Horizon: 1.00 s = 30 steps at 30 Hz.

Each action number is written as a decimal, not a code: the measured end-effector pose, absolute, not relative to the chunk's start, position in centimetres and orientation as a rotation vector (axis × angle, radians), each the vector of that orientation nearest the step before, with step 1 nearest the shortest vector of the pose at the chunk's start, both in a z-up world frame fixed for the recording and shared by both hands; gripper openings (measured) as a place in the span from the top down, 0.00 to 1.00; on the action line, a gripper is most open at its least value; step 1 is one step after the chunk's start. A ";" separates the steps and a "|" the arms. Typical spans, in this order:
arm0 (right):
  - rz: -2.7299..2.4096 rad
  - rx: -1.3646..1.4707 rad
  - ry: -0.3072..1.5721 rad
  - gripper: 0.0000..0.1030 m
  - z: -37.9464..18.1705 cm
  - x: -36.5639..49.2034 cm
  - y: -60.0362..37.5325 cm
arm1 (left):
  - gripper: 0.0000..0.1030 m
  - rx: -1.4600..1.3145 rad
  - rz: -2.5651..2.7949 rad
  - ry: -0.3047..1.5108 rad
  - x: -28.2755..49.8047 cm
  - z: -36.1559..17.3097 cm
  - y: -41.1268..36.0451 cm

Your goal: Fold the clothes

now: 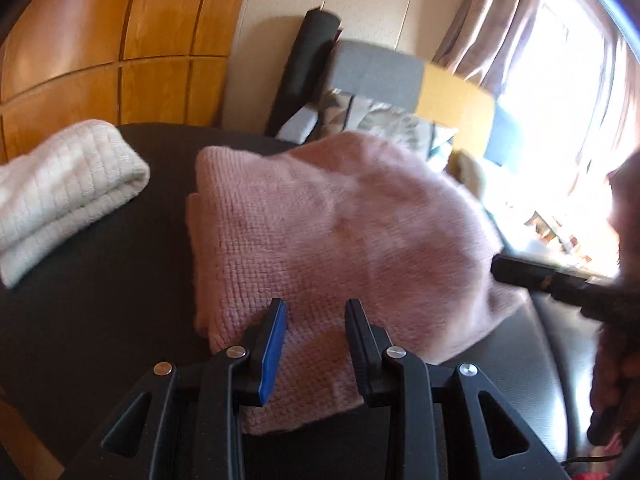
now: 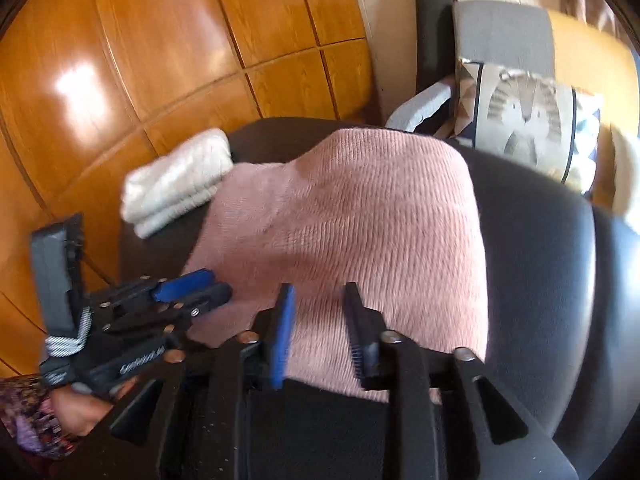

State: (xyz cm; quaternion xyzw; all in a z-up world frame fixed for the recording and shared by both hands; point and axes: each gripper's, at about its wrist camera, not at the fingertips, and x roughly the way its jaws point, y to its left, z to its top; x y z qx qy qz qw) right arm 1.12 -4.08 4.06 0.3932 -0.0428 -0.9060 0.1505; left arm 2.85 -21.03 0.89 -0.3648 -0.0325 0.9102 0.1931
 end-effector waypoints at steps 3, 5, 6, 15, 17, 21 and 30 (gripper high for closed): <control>-2.599 1.287 -0.025 0.58 2.1 0.3 -5.4 | 0.70 -1.058 2.588 0.003 2.8 0.5 -20.0; -2.592 1.345 0.064 0.57 0.8 0.2 -6.2 | 0.70 -1.075 2.599 0.041 3.0 0.4 -19.6; -2.606 1.324 0.113 0.57 0.7 0.5 -6.5 | 0.70 -1.084 2.603 0.054 3.0 0.4 -19.5; -2.544 1.298 -0.065 0.40 1.3 0.0 -5.4 | 0.70 -1.036 2.701 0.040 0.7 4.6 -20.2; -2.533 1.287 -0.052 0.35 1.5 0.0 -5.8 | 0.70 -1.051 2.722 0.057 -1.0 4.7 -20.5; -2.525 1.291 0.044 0.33 1.5 0.0 -6.7 | 0.70 -1.220 2.706 0.077 -4.0 2.9 -20.7; -2.462 1.130 -0.272 0.32 5.7 -0.7 -3.0 | 0.60 -1.297 2.590 -0.149 -5.4 0.7 -23.2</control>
